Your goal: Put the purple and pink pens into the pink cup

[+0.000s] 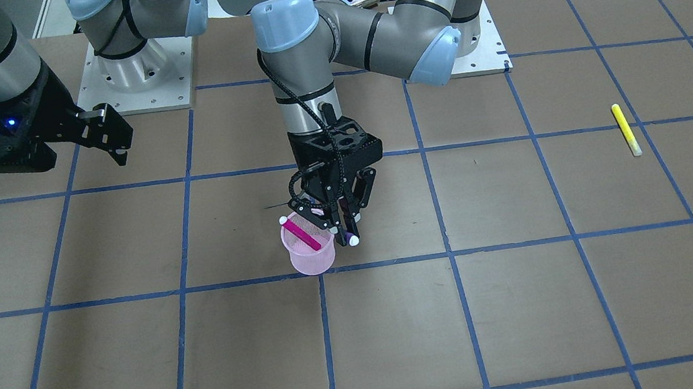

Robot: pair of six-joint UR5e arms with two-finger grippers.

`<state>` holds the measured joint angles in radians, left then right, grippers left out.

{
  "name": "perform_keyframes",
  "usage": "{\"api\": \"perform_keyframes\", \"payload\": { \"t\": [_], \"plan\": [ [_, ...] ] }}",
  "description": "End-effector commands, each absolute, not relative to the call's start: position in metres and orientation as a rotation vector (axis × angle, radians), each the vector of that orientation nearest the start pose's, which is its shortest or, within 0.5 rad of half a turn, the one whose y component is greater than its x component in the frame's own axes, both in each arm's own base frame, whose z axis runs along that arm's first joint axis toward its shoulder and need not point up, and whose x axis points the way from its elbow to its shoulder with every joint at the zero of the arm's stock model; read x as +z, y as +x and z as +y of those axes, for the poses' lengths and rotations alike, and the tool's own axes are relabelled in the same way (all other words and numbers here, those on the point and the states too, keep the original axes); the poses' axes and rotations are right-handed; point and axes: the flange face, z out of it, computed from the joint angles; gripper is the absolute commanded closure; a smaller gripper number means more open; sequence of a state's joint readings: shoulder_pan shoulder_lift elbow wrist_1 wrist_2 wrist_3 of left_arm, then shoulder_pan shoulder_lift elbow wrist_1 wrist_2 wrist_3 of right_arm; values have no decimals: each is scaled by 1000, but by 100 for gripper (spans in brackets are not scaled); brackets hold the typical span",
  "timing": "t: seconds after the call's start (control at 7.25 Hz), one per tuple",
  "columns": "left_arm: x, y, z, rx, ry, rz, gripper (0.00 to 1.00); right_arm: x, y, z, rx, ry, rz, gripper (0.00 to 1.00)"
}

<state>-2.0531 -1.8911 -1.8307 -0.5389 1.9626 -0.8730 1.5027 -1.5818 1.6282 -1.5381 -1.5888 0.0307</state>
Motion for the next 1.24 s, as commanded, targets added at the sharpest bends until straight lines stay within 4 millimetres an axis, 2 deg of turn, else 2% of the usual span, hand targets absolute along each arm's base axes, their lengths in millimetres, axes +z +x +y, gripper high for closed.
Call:
{"api": "perform_keyframes", "payload": {
  "t": [0.0, 0.41, 0.97, 1.1],
  "plan": [
    [307, -372, -472, -921, -710, 2911, 100, 463, 99, -487, 119, 156, 3156, 0],
    [286, -373, -471, -924, -703, 2890, 100, 464, 98, -487, 96, 147, 3169, 0],
    [277, -374, -472, -915, -695, 2879, 100, 471, 98, -487, 72, 150, 3166, 0],
    [276, -374, -473, -911, -691, 2879, 77, 471, 99, -485, 81, 159, 3160, 0]
  ]
}}
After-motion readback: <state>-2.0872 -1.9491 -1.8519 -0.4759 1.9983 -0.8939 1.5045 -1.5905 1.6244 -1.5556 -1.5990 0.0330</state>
